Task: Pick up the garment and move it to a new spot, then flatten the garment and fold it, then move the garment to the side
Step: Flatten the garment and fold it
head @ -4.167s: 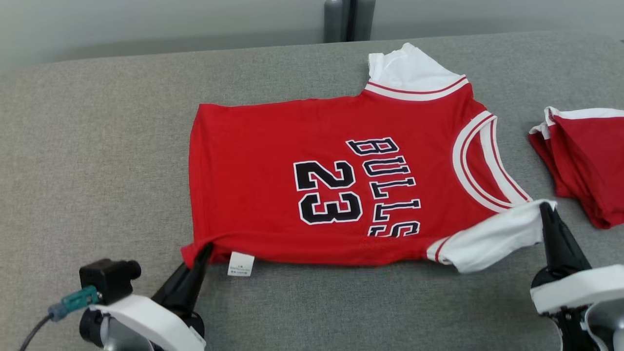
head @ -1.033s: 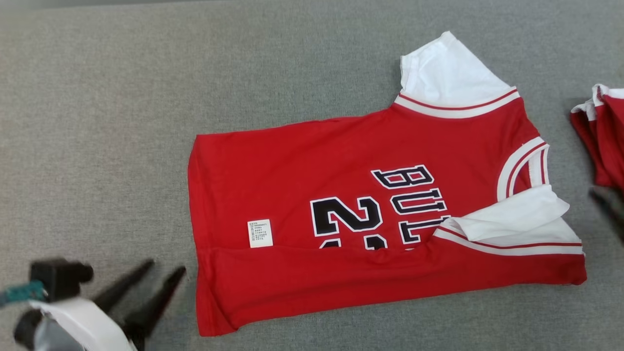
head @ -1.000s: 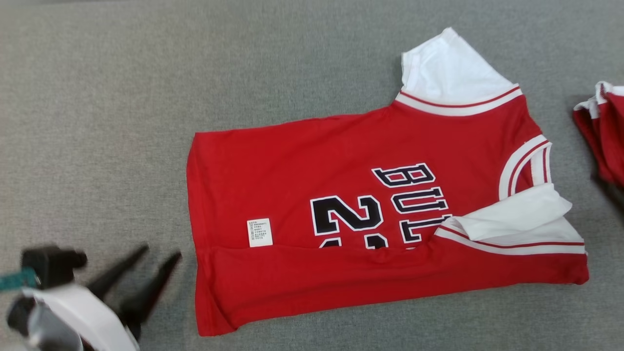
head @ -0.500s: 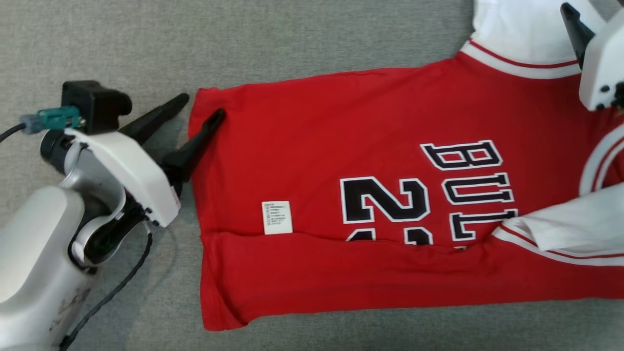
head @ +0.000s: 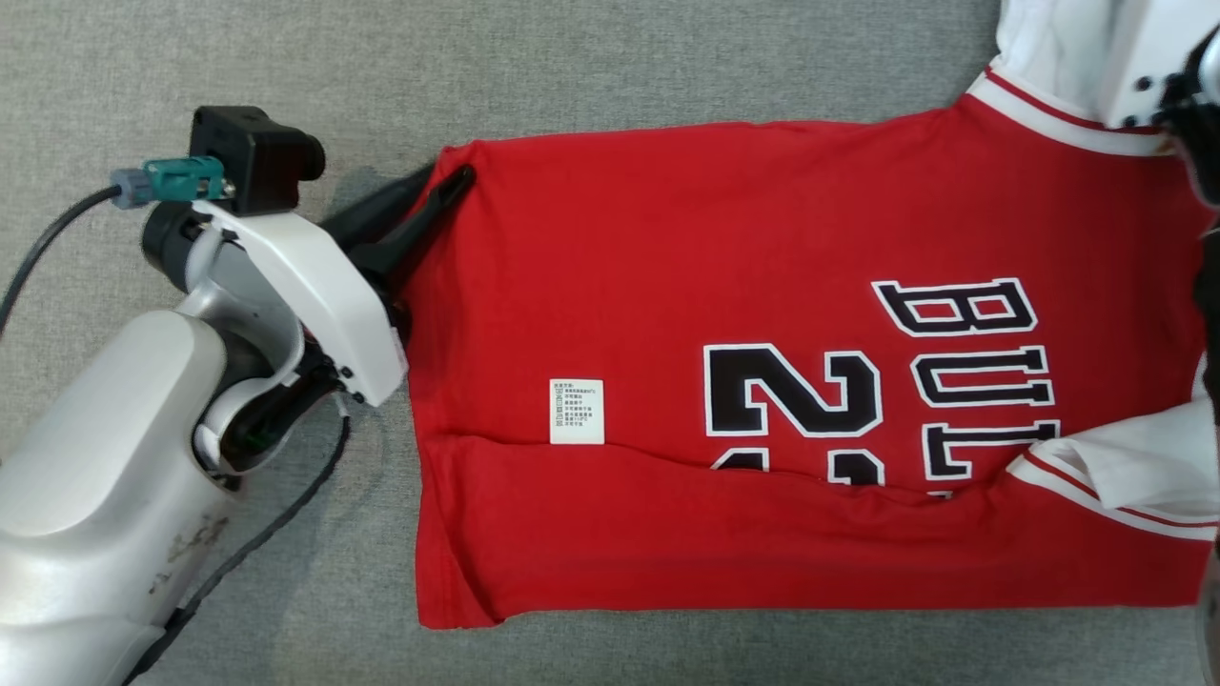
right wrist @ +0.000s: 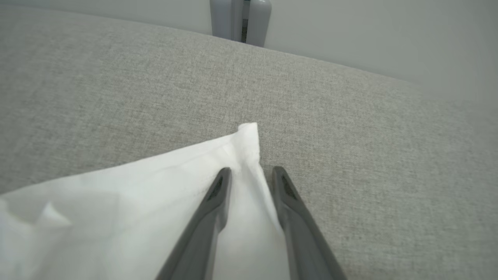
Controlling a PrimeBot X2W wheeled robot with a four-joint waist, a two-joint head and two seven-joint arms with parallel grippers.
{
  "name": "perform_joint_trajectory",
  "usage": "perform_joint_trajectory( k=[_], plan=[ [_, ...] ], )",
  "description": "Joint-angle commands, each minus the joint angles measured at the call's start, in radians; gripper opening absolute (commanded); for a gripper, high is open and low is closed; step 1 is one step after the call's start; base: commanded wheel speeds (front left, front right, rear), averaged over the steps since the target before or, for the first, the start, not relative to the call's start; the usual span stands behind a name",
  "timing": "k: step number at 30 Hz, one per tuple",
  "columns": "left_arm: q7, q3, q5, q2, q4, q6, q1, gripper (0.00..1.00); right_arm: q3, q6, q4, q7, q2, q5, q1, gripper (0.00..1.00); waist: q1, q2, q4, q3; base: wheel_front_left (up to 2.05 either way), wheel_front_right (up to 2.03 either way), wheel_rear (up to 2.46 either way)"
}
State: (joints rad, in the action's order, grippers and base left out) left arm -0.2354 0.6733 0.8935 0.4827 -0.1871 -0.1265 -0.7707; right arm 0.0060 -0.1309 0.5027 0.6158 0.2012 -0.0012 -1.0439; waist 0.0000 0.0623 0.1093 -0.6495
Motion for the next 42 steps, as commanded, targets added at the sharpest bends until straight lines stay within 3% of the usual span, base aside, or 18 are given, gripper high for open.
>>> perform_joint_trajectory(
  k=[1,8,15,23,29,30,31,32,33,38,42],
  plan=[
    [-0.012,0.04,0.011,-0.016,-0.02,-0.006,0.023,0.0,0.007,0.0,0.022,-0.014,-0.01,0.019,0.01,0.0,0.0,0.0,-0.009,0.006,0.0,0.0,0.0],
    [0.049,0.036,0.051,0.036,-0.005,-0.005,0.046,0.0,0.053,0.0,-0.042,-0.187,0.022,0.163,0.04,0.0,0.0,0.0,-0.058,0.073,0.0,0.0,0.0],
    [0.112,-0.009,0.096,0.103,0.056,0.004,0.148,0.0,0.005,0.0,-0.298,-0.246,0.078,0.316,0.286,0.0,0.0,0.0,-0.122,0.167,0.0,0.0,0.0],
    [0.198,-0.045,0.135,0.171,0.17,0.08,0.363,0.0,-0.057,0.0,-0.624,-0.231,0.05,0.43,0.746,0.0,0.0,0.0,-0.209,0.316,0.0,0.0,0.0],
    [0.253,-0.054,0.17,0.199,0.275,0.148,0.546,0.0,-0.054,0.0,-0.681,-0.221,0.003,0.452,0.923,0.0,0.0,0.0,-0.25,0.357,0.0,0.0,0.0],
    [0.263,-0.053,0.173,0.197,0.285,0.158,0.569,0.19,-0.047,0.0,-0.675,-0.224,0.002,0.451,0.943,0.06,0.0,0.0,-0.251,0.36,0.0,0.0,0.0],
    [0.272,-0.049,0.172,0.196,0.29,0.166,0.59,0.39,-0.037,0.0,-0.664,-0.225,0.005,0.444,0.963,0.4,0.0,0.0,-0.252,0.364,0.0,0.0,0.0],
    [0.28,-0.043,0.162,0.196,0.291,0.175,0.61,0.78,-0.028,0.0,-0.656,-0.228,0.012,0.437,0.979,1.0,0.0,0.0,-0.253,0.368,0.0,0.0,0.0],
    [0.288,-0.036,0.154,0.194,0.289,0.186,0.627,1.0,-0.028,0.0,-0.645,-0.234,0.016,0.426,0.989,1.0,0.0,0.0,-0.254,0.372,0.0,0.0,0.0],
    [0.344,-0.001,0.096,0.183,0.28,0.224,0.703,1.0,-0.023,0.0,-0.63,-0.231,0.042,0.41,1.028,1.0,0.0,0.0,-0.245,0.407,0.0,0.0,0.0],
    [0.416,-0.012,0.065,0.167,0.274,0.283,0.761,1.0,-0.064,0.0,-0.649,-0.237,0.042,0.421,1.038,1.0,0.0,0.0,-0.238,0.429,0.0,0.0,0.0]
  ],
)
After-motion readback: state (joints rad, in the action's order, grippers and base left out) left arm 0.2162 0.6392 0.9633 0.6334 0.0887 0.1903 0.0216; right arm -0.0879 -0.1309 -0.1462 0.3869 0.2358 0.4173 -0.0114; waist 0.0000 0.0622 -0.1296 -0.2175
